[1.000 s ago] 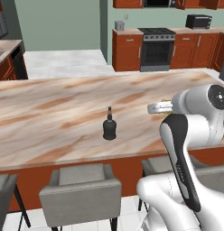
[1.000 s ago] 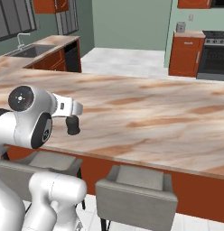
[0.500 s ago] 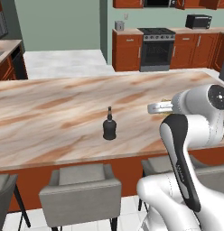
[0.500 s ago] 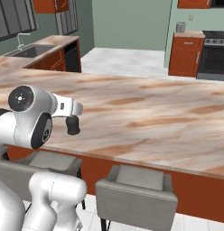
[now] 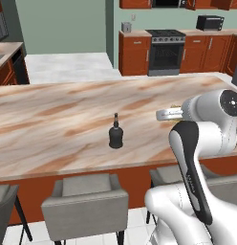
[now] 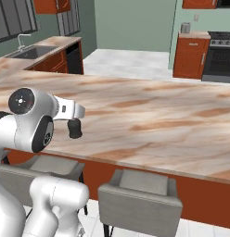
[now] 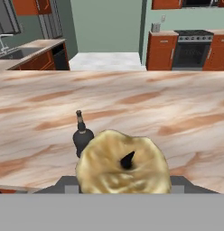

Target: Get the candle and the liquor from the cabinet and move them to the dining counter.

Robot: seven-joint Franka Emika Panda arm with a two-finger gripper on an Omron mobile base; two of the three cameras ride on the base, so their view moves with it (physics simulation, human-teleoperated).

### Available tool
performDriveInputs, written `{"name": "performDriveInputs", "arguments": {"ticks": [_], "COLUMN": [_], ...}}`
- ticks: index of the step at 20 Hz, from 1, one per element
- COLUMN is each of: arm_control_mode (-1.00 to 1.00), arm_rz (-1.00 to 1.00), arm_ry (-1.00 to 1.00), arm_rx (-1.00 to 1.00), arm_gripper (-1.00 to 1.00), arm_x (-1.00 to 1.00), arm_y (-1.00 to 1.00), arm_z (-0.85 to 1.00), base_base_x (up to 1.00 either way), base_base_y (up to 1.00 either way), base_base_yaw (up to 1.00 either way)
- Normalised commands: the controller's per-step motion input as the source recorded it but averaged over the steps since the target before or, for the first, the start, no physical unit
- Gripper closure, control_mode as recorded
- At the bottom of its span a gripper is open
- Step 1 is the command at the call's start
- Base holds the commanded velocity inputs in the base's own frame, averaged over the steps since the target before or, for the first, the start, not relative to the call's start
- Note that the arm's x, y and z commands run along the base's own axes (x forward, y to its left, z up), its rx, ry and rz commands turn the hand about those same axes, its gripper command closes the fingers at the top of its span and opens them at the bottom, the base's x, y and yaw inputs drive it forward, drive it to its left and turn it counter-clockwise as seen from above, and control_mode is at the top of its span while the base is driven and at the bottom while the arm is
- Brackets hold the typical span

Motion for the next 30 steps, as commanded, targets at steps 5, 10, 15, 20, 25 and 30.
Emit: {"name": "performDriveInputs", "arguments": {"ticks": [5,10,15,20,25,30], "arm_control_mode": [-1.00,-1.00,-1.00,-1.00,-1.00,-1.00], "arm_rz": [-0.01,0.06,0.12,0.23,0.30,0.35], "arm_ry": [0.01,0.08,0.09,0.02,0.00,0.02], "arm_rx": [0.00,0.00,0.00,0.00,0.00,-0.02], "arm_gripper": [1.00,1.00,1.00,1.00,1.00,1.00], "arm_x": [0.02,0.18,0.31,0.36,0.38,0.34], "arm_y": [-0.02,-0.14,-0.20,-0.25,-0.22,-0.11], "arm_z": [0.00,0.00,0.00,-0.04,-0.20,-0.43], "base_base_x": [0.00,0.00,0.00,0.00,0.00,0.00], "base_base_y": [0.00,0.00,0.00,0.00,0.00,0.00], "base_base_yaw": [0.00,0.00,0.00,0.00,0.00,0.00]}}
